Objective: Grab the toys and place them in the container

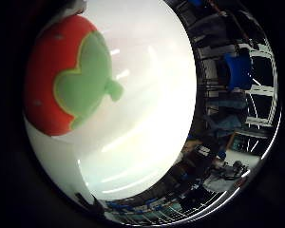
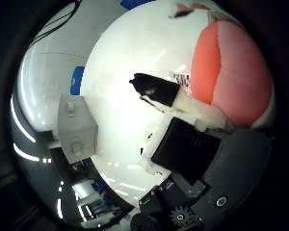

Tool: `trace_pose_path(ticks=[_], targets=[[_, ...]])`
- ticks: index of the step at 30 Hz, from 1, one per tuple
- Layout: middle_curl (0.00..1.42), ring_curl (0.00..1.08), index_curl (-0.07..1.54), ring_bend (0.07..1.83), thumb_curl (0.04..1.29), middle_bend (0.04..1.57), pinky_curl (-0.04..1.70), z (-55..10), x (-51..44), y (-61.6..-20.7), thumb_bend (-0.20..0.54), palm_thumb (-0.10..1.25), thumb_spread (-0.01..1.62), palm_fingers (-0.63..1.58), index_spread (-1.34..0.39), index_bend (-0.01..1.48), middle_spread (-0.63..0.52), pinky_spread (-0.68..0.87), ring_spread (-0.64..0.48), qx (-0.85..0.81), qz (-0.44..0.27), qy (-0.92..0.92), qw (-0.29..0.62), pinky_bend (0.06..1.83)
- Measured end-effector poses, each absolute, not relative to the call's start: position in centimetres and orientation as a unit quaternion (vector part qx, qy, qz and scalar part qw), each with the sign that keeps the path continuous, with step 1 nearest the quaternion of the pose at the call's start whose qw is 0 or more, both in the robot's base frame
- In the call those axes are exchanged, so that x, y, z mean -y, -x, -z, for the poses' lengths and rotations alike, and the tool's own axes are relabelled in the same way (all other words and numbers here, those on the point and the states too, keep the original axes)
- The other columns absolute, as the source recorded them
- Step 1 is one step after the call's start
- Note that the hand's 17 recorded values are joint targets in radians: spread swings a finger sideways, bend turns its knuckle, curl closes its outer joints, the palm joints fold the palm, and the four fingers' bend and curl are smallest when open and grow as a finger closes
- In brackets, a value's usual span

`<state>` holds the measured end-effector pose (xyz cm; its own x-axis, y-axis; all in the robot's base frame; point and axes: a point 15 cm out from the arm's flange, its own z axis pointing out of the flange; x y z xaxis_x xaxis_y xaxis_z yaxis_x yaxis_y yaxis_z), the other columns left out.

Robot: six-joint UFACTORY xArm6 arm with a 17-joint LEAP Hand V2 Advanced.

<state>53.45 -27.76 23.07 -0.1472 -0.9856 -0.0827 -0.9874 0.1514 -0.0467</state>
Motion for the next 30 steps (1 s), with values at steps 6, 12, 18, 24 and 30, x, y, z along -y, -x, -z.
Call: trace_pose_path(ticks=[6,12,18,24,30], targets=[[0.65,0.59,0.65,1.38,0.48,1.32,0.65,-30.3,25.9,-50.4,0.054,0.95,1.04,1.17,-0.28,0.98,-0.14,-0.24,-0.21,-0.752,-0.022,0.654,0.077,1.37],[0.68,0.64,0.72,1.42,0.56,1.38,0.78,-37.5,20.7,-46.1,-0.012,0.99,1.03,1.10,-0.25,1.06,-0.13,-0.19,-0.20,-0.723,-0.046,0.685,0.081,1.38],[0.69,0.66,0.75,1.45,0.60,1.39,0.90,-45.6,13.1,-43.3,-0.015,1.00,1.04,1.10,-0.25,1.04,-0.12,-0.16,-0.19,-0.678,-0.013,0.729,0.094,1.32],[0.69,0.66,0.77,1.47,0.64,1.39,1.01,-51.0,3.2,-41.8,-0.014,1.00,1.03,1.10,-0.26,1.02,-0.12,-0.16,-0.18,-0.637,0.012,0.761,0.122,1.25],[0.68,0.65,0.79,1.47,0.66,1.39,1.10,-52.8,-6.1,-42.8,-0.015,1.00,1.01,1.11,-0.27,0.99,-0.12,-0.17,-0.18,-0.598,0.025,0.785,0.157,1.19]])
